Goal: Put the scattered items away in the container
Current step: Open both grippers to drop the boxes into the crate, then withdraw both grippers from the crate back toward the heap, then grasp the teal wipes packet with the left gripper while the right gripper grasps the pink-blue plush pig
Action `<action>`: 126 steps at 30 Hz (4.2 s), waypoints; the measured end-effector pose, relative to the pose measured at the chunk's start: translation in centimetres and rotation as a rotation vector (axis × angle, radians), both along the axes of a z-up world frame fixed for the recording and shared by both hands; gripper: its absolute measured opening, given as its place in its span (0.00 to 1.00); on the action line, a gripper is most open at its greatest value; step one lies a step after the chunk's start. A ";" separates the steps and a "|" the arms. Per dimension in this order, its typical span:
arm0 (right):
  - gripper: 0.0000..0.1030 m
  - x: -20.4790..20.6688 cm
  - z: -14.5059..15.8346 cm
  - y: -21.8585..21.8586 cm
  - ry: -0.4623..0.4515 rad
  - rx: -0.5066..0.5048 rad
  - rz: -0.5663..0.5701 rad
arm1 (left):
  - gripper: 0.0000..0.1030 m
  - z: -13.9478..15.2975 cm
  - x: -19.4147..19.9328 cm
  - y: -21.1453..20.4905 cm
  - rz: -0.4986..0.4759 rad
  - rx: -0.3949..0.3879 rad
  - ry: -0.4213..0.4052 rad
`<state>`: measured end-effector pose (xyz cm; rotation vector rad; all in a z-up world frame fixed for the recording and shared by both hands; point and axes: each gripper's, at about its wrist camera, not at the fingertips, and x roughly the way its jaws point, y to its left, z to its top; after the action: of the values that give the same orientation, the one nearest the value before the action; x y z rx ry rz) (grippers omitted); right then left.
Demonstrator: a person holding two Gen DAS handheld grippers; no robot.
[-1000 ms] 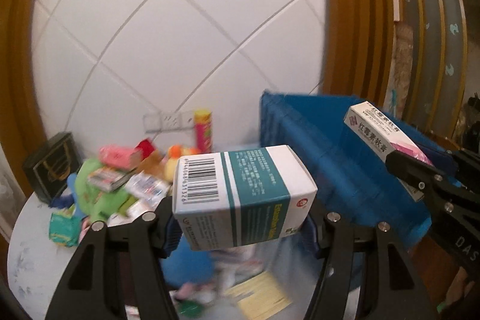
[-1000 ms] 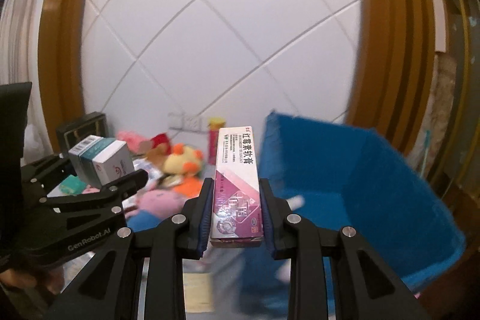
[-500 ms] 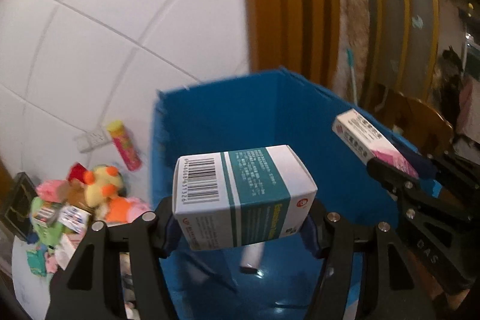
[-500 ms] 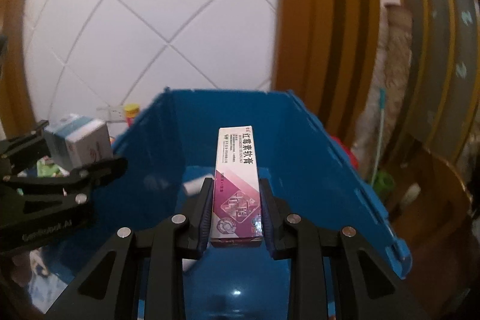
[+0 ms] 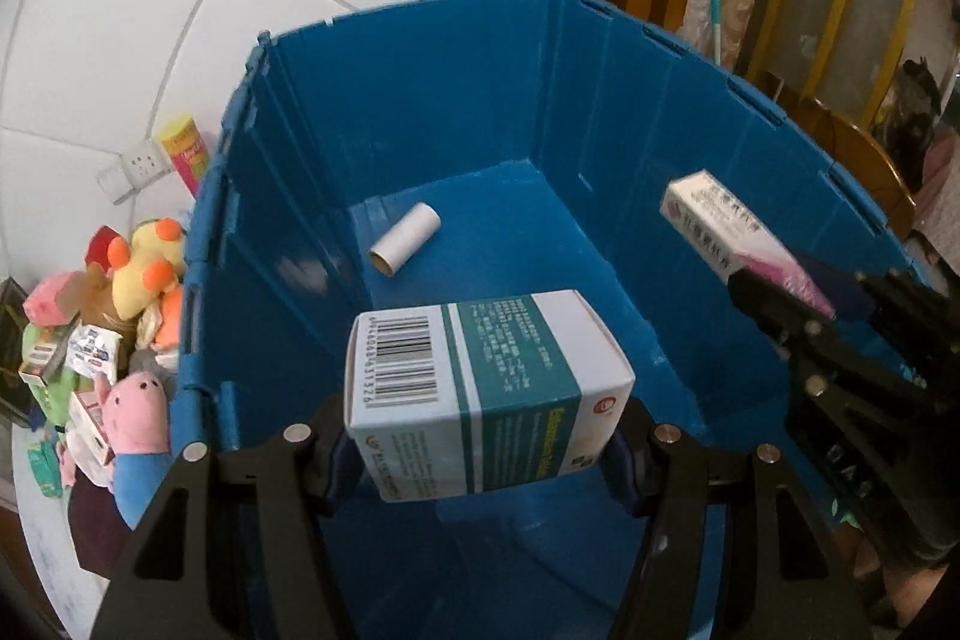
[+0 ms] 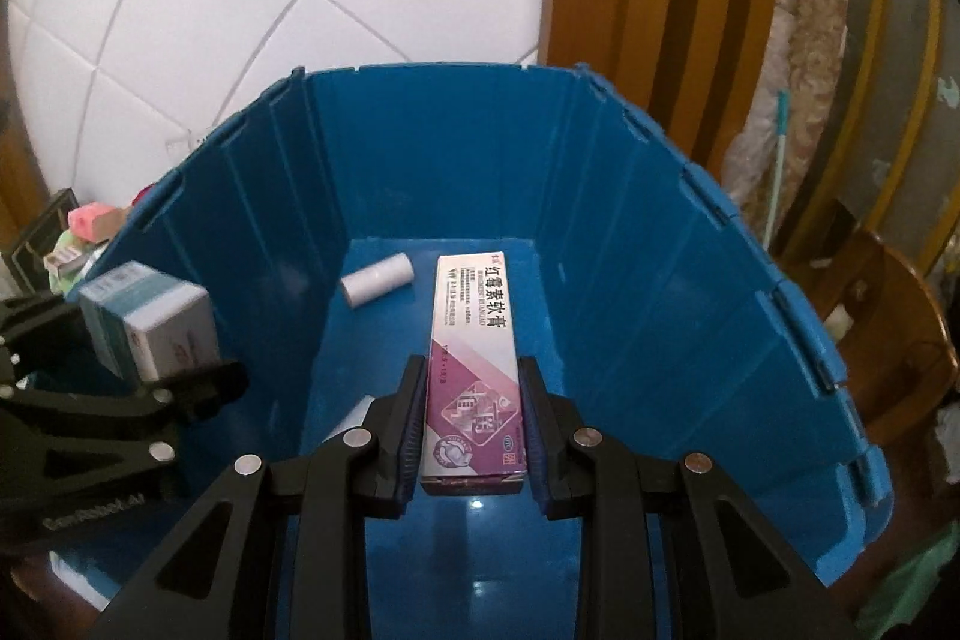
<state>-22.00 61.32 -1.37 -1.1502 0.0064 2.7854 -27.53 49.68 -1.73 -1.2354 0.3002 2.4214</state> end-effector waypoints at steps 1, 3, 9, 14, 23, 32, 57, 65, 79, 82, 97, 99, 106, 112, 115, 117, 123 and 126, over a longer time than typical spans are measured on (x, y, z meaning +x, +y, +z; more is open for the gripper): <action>0.27 0.0 -0.2 0.0 -0.005 0.002 -0.001 | 0.61 0.0 0.0 0.1 -0.001 -0.002 -0.003; 0.27 -0.1 -0.4 0.0 -0.009 0.002 -0.003 | 0.61 -0.1 -0.1 0.2 -0.003 -0.005 -0.011; 0.34 -0.7 -0.4 1.1 -0.006 0.011 -0.025 | 0.79 -0.1 -0.5 0.0 0.006 0.003 -0.005; 0.45 -0.8 -0.6 1.2 -0.006 0.014 -0.035 | 0.81 0.1 -0.8 -0.1 0.004 0.004 0.006; 0.71 -0.2 -0.5 1.3 0.005 0.015 -0.053 | 0.81 0.2 -0.6 -0.7 0.012 0.022 0.017; 1.00 0.9 0.6 0.8 0.049 0.042 -0.093 | 0.81 1.3 0.2 -2.9 0.051 0.038 0.075; 1.00 -0.8 3.2 -23.0 0.194 0.006 0.206 | 0.98 -0.1 4.7 -34.5 0.464 -0.017 0.249; 1.00 -0.9 -1.5 -34.5 0.119 -0.028 0.332 | 0.98 -7.0 6.2 -47.0 0.566 -0.074 0.135; 1.00 -3.0 -11.6 -39.9 -0.133 -0.034 0.322 | 0.98 -14.0 5.9 -52.8 0.620 -0.058 -0.030; 1.00 -4.0 -11.3 -39.8 -0.131 -0.043 0.327 | 0.98 -13.8 5.0 -52.5 0.623 -0.066 -0.032; 1.00 -9.2 -12.2 -40.6 -0.164 -0.079 0.296 | 0.98 -15.0 0.1 -57.1 0.668 -0.073 -0.060; 1.00 -9.6 -12.6 -41.2 -0.166 -0.086 0.275 | 0.98 -15.1 -0.9 -58.3 0.652 -0.083 -0.064; 1.00 -11.3 -13.4 -43.5 -0.172 -0.100 0.145 | 0.98 -15.5 -4.4 -63.7 0.618 -0.090 -0.056; 1.00 -12.2 -15.8 -43.4 -0.236 -0.083 0.073 | 0.98 -17.3 -6.4 -68.9 0.675 -0.098 -0.085; 1.00 -13.2 -17.2 -43.6 -0.261 -0.084 0.083 | 0.98 -17.8 -6.9 -70.0 0.693 -0.098 -0.084; 1.00 -13.8 -17.9 -43.7 -0.273 -0.105 0.098 | 0.98 -18.2 -7.4 -70.7 0.697 -0.072 -0.092; 0.99 -14.2 -19.4 -44.3 -0.298 -0.118 0.097 | 0.98 -18.1 -10.1 -72.6 0.657 0.005 -0.091; 0.94 -13.9 -20.1 -44.6 -0.315 -0.129 0.070 | 0.98 -18.1 -12.6 -72.7 0.634 0.032 -0.110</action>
<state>-35.95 16.75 -21.42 -1.6387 0.1194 2.6620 -40.08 -23.06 -19.82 -1.6298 -0.1985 2.8321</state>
